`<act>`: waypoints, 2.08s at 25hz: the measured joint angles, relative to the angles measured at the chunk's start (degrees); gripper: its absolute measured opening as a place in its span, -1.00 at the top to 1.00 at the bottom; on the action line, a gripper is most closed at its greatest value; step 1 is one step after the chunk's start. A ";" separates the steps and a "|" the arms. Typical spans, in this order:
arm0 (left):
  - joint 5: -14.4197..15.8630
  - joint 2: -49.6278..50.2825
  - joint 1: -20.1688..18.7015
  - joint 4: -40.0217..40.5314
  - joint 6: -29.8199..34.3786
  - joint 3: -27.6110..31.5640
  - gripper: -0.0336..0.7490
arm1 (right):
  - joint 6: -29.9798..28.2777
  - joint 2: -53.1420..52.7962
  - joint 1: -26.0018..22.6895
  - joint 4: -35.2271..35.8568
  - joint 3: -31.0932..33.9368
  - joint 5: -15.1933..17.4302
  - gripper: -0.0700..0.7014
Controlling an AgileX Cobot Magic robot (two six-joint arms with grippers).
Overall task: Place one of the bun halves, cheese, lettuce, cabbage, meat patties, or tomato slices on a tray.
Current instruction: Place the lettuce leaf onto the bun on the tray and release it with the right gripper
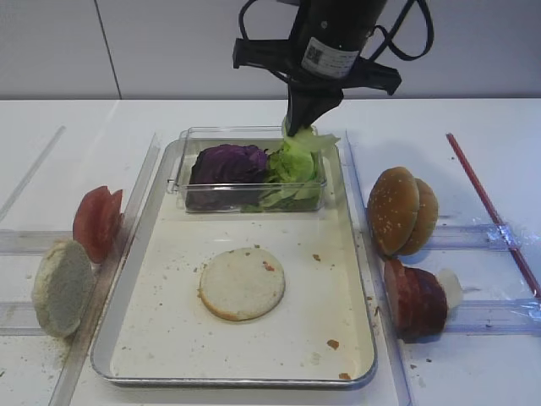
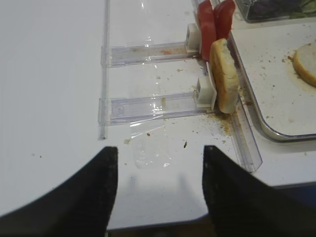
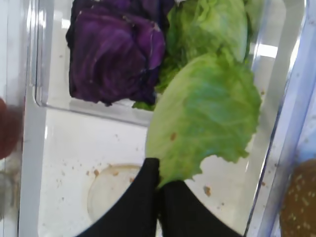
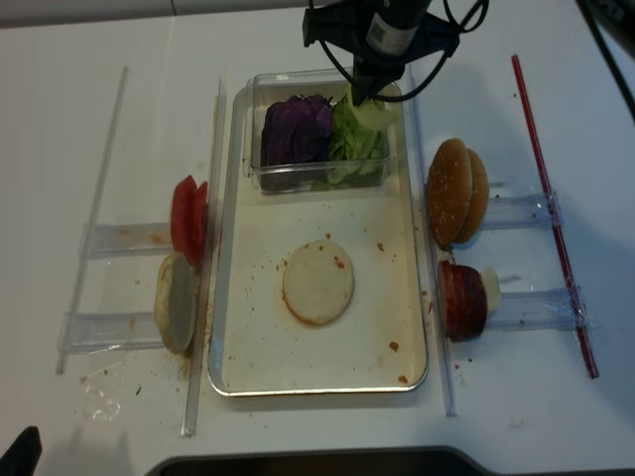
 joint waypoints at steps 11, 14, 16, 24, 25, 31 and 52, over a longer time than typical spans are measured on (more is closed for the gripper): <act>0.00 0.00 0.00 0.00 0.00 0.00 0.01 | -1.97 -5.44 8.10 2.71 15.29 -0.24 0.78; 0.00 0.00 0.00 0.00 0.00 0.00 0.01 | -2.05 -5.14 10.58 3.00 15.81 -0.37 0.78; 0.00 0.00 0.00 0.00 0.00 0.00 0.01 | -2.05 -4.63 11.98 3.13 15.81 -0.48 0.78; 0.00 0.00 0.00 0.00 0.00 0.00 0.01 | -2.19 0.63 13.42 5.12 15.81 -3.50 0.79; 0.00 0.00 0.00 0.00 0.00 0.00 0.01 | -2.19 1.05 13.42 5.35 15.81 -4.05 0.79; 0.00 0.00 0.00 0.00 0.00 0.00 0.01 | -2.33 2.17 13.45 5.56 15.81 -5.35 0.78; 0.00 0.00 0.00 0.00 0.00 0.00 0.01 | -1.44 3.24 13.45 0.97 11.41 -1.55 -0.53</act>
